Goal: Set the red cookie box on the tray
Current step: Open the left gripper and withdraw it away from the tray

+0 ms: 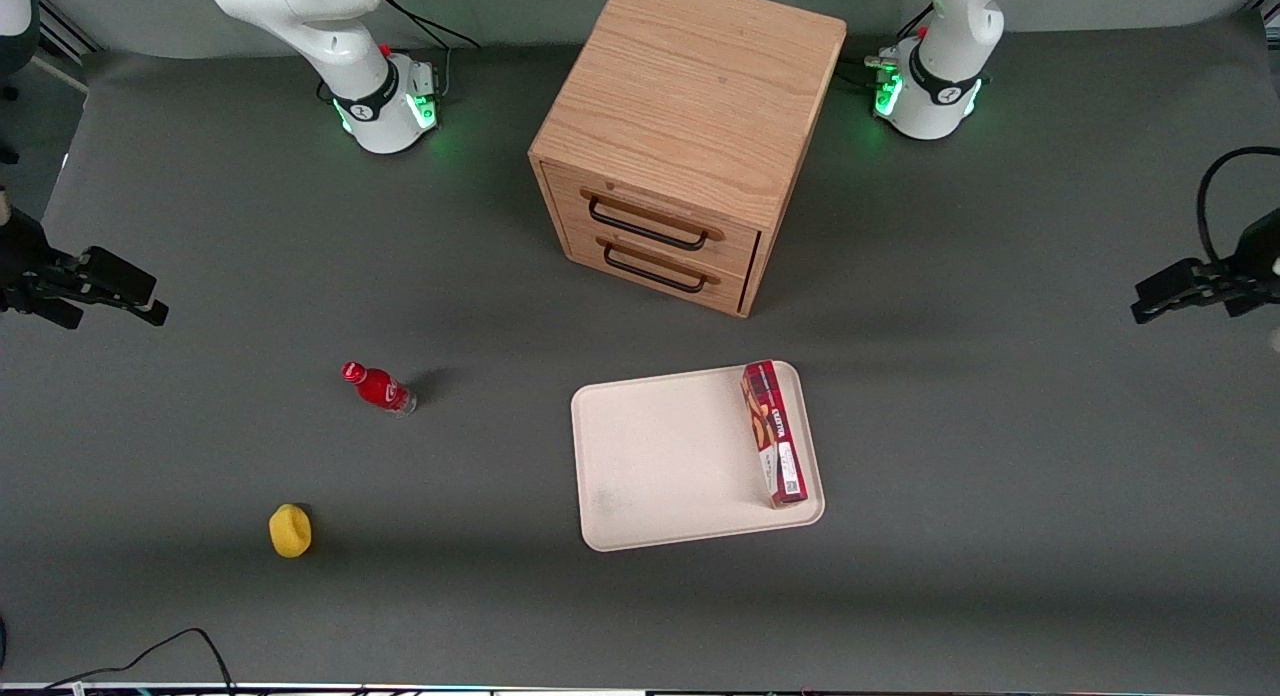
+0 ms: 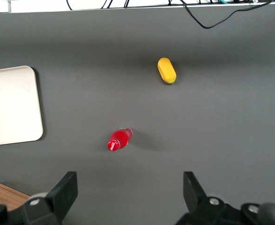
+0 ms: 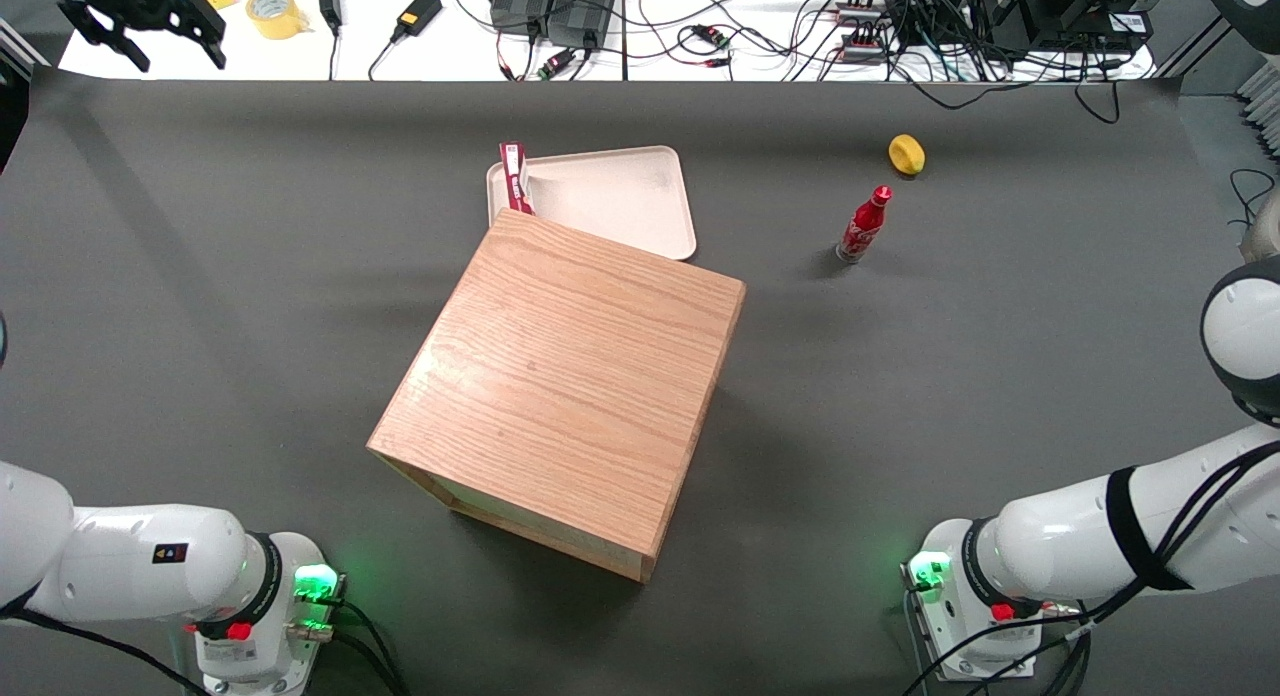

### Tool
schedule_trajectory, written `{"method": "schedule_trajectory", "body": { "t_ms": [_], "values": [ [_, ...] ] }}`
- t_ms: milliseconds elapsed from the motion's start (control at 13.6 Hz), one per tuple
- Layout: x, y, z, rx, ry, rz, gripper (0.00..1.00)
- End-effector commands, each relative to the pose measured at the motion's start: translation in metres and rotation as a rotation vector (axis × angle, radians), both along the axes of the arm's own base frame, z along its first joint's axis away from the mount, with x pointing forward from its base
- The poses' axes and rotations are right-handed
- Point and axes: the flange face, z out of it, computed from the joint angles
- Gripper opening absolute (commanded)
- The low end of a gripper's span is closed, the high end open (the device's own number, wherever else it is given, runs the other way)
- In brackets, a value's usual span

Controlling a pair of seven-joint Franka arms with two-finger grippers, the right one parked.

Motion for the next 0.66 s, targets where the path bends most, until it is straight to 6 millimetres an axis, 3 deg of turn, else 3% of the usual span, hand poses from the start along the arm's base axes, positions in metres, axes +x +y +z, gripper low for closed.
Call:
{"method": "schedule_trajectory", "body": {
  "t_ms": [0,295,589],
  "values": [
    [-0.018,-0.006,-0.021,0.009,-0.006,-0.016,1.0],
    [-0.005,-0.024,-0.018,0.001,0.024,-0.046,1.0],
    [0.005,-0.028,-0.017,0.0,0.084,-0.055,1.0]
  ]
}}
